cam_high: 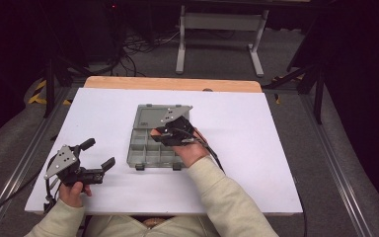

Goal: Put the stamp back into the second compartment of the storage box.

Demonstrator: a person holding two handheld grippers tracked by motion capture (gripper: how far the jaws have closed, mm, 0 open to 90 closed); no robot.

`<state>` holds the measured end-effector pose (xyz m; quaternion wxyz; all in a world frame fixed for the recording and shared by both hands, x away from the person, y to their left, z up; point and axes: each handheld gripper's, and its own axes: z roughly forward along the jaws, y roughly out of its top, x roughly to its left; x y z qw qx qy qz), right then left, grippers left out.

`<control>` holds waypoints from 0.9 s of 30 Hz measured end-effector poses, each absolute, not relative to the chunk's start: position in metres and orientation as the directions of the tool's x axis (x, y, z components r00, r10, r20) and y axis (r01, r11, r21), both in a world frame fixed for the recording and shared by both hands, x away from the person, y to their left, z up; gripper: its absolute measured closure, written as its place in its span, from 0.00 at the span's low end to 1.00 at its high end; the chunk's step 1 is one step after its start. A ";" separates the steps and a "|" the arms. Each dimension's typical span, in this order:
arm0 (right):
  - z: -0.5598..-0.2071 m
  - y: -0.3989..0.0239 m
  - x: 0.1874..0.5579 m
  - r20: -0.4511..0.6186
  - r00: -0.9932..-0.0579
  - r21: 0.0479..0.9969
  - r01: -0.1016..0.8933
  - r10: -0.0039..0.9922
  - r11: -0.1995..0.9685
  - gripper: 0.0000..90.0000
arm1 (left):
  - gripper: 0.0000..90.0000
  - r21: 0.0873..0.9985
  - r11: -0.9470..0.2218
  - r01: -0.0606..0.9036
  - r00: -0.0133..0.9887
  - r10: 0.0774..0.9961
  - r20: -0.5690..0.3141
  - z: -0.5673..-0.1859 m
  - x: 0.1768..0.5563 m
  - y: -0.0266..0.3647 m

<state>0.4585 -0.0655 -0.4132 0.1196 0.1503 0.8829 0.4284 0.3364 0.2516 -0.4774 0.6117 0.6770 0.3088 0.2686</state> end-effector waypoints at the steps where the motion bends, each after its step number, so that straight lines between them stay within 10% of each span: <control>1: -0.413 -0.065 0.460 -0.083 -0.926 0.791 0.163 0.368 0.589 0.73 | 0.03 0.994 -0.061 0.089 0.665 0.746 -0.014 -0.477 0.336 0.252; 27: -0.431 -0.046 0.478 -0.088 -0.921 0.755 0.187 0.380 0.629 0.73 | 0.03 0.994 -0.060 0.088 0.667 0.745 -0.014 -0.477 0.337 0.252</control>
